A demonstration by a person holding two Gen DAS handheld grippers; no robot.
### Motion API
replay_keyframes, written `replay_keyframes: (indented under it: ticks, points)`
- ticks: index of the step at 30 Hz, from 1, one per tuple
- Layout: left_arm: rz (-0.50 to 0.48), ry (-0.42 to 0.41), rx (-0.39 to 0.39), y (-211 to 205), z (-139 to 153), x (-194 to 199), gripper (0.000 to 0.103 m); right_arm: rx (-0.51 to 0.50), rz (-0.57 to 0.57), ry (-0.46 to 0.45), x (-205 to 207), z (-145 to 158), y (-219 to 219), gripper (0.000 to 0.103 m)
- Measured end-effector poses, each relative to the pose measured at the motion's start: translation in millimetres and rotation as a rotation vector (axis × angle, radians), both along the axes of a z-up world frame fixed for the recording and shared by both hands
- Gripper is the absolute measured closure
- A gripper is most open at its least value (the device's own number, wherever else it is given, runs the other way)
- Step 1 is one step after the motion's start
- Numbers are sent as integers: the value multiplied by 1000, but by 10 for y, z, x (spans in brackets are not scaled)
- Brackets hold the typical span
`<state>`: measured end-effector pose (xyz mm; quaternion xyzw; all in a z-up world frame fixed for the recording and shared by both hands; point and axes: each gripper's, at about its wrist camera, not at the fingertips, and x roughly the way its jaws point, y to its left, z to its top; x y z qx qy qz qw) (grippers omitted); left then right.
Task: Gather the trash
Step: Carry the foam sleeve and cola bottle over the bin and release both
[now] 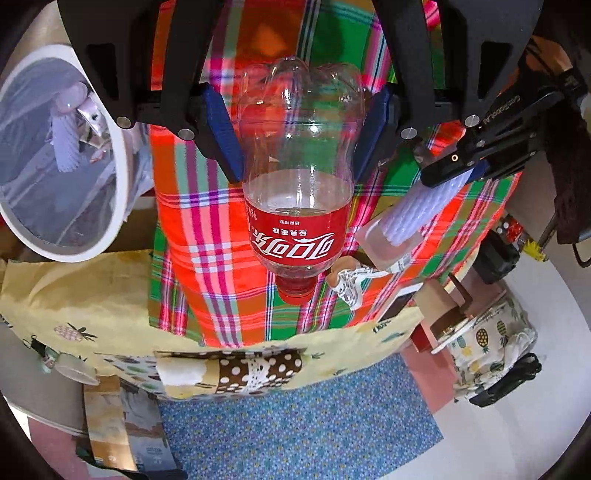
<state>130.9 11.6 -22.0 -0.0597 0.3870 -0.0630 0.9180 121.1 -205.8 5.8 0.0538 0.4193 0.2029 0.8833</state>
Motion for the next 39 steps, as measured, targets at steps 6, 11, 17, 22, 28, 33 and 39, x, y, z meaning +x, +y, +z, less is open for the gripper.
replay_keyframes:
  ticks: [6,11,17,22,28,33,39]
  points:
    - [-14,-29,-5,-133,132,-109,80,8,-18,-29,-75,55,-97,41]
    - [-33,-46,-9,-258,209,-154,80,10,-41,-49,-128,87,-180,41]
    - [-65,-49,-19,-416,232,-149,80,5,-75,-66,-168,104,-306,41]
    - [-105,-50,-32,-581,248,-89,80,0,-116,-67,-191,83,-456,41]
    - [-157,-42,-29,-842,226,13,80,-7,-181,-65,-213,53,-700,41]
    - [-213,-37,-23,-1126,207,101,80,-12,-237,-59,-234,31,-924,41]
    - [-286,-29,-16,-1486,185,202,80,-14,-294,-45,-263,-20,-1174,41]
